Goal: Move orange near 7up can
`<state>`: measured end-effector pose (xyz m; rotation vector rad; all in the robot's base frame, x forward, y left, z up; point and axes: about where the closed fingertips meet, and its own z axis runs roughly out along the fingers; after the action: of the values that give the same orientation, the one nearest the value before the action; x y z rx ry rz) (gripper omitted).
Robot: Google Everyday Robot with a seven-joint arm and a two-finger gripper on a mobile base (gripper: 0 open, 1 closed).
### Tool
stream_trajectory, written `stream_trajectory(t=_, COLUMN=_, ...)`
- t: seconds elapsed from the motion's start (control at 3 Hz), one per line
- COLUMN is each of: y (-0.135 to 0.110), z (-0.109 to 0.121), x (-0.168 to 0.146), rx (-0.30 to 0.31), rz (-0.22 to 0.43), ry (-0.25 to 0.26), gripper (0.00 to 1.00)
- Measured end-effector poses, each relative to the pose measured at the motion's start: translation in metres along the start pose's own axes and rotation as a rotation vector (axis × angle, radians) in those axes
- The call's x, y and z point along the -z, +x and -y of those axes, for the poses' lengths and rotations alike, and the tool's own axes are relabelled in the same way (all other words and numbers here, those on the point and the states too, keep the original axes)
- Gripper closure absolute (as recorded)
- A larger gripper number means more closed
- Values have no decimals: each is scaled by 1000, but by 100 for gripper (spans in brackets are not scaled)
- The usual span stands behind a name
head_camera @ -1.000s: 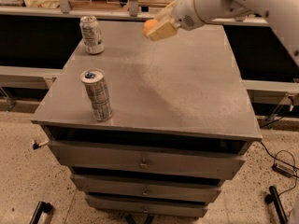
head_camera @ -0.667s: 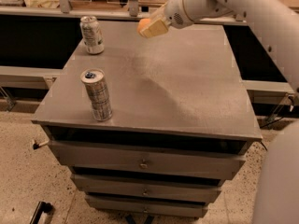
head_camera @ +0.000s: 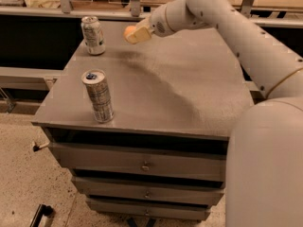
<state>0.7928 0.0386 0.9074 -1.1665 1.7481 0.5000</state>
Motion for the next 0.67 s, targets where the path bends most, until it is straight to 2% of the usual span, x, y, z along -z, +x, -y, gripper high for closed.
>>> stream_trajectory(t=0.67, y=-6, z=-19, x=-49, rx=-49, rz=74, ry=-87, gripper=100)
